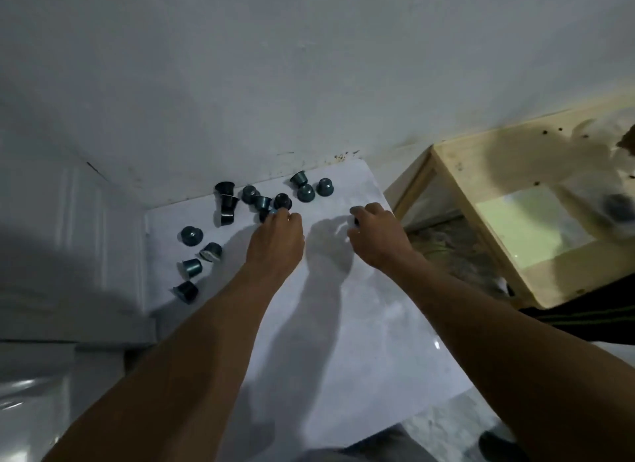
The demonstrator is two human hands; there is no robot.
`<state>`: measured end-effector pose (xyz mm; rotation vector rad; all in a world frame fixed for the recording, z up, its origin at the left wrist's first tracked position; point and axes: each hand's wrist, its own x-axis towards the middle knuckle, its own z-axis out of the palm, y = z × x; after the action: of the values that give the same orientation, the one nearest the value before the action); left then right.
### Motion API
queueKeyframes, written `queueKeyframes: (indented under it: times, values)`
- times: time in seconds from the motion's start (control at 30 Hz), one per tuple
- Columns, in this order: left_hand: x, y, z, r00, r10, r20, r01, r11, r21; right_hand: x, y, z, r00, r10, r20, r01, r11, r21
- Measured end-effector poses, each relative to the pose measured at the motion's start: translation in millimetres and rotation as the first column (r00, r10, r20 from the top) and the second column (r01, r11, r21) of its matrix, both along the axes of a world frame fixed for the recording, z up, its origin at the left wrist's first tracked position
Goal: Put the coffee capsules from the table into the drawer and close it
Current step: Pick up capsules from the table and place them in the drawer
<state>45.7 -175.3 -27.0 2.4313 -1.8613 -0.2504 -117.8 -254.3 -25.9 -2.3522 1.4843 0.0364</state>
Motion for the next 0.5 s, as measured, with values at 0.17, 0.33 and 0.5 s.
queueKeyframes:
  times: [0.17,0.33,0.5]
  values:
    - [14.1,-18.6,-35.4,1.000,-0.013,0.012,0.012,0.997,0.079,7.8,-21.9,-23.6,0.997,-0.017,-0.072,0.023,0.996,0.082]
    - [22.0,-30.2,-53.1,0.998,-0.047,-0.040,0.051,0.991,0.125,16.2,-30.3,-37.7,0.993,0.042,-0.108,-0.031,0.995,0.098]
    - [27.6,-32.4,-61.3,0.989,-0.058,-0.132,0.073,0.991,0.109,23.6,-33.4,-37.1,0.994,0.070,-0.087,-0.060,0.992,0.115]
